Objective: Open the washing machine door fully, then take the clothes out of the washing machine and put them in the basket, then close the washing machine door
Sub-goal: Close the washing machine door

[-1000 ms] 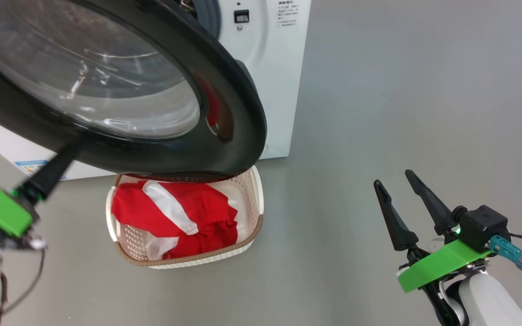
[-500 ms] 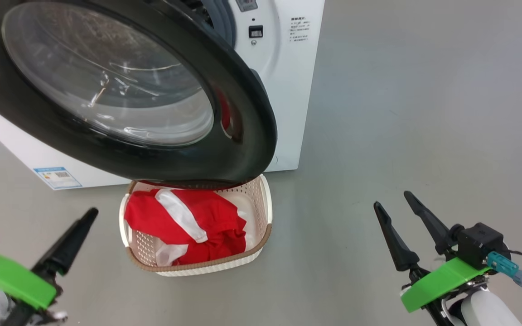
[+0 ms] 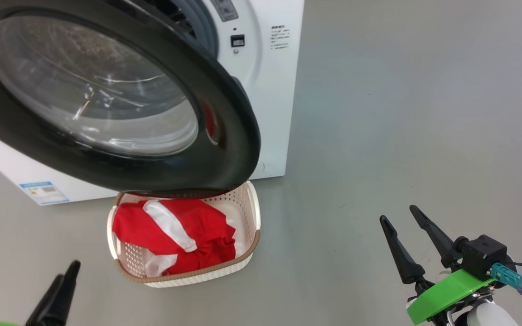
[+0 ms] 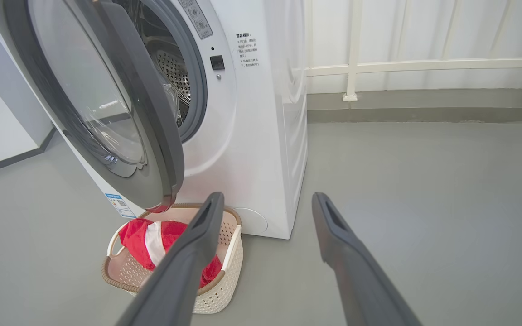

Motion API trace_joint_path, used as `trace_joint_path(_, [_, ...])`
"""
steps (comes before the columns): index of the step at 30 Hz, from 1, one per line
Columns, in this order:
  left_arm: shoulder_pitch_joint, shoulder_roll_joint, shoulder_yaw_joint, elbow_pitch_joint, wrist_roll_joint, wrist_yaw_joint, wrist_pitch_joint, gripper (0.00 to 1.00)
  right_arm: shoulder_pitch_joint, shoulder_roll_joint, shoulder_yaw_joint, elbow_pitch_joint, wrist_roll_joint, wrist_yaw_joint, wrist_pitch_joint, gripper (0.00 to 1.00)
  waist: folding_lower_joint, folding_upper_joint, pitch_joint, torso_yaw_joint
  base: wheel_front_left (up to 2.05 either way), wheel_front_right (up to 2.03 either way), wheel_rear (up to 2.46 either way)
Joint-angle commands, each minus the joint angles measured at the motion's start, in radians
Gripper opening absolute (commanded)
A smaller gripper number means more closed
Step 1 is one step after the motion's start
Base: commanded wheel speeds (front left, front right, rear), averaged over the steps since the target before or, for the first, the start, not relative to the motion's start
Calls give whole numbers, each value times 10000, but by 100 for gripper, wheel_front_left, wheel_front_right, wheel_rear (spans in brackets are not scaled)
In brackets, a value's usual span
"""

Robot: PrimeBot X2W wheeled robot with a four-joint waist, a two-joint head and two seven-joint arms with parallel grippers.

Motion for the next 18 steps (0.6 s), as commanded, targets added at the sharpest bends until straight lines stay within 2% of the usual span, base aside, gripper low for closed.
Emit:
trace_joint_path(1, [-81, 390, 218, -12, 295, -35, -497, 100, 62, -80, 154, -229, 31, 16, -117, 100, 0, 0, -73, -160, 0, 0, 0])
trace_joint_path(7, [44, 431, -343, 457, 852, -35, -1969, 100, 143, -94, 76, -247, 63, 16, -117, 100, 0, 0, -119, -312, 0, 0, 0])
trace_joint_path(11, [-33, 437, -443, 877, 1370, -35, -2452, 100, 153, -89, 30, -262, 70, 16, -117, 100, 0, 0, -141, -361, 0, 0, 0])
trace_joint_path(14, [-155, 86, 11, 1298, 2131, -35, -2628, 100, 187, -88, -51, -270, 79, 16, -117, 100, 0, 0, -206, -375, 0, 0, 0])
trace_joint_path(18, [-76, -581, 1065, 1396, 3656, -35, -2637, 100, 227, -85, -117, -296, 74, 16, -117, 100, 0, 0, -265, -372, 0, 0, 0])
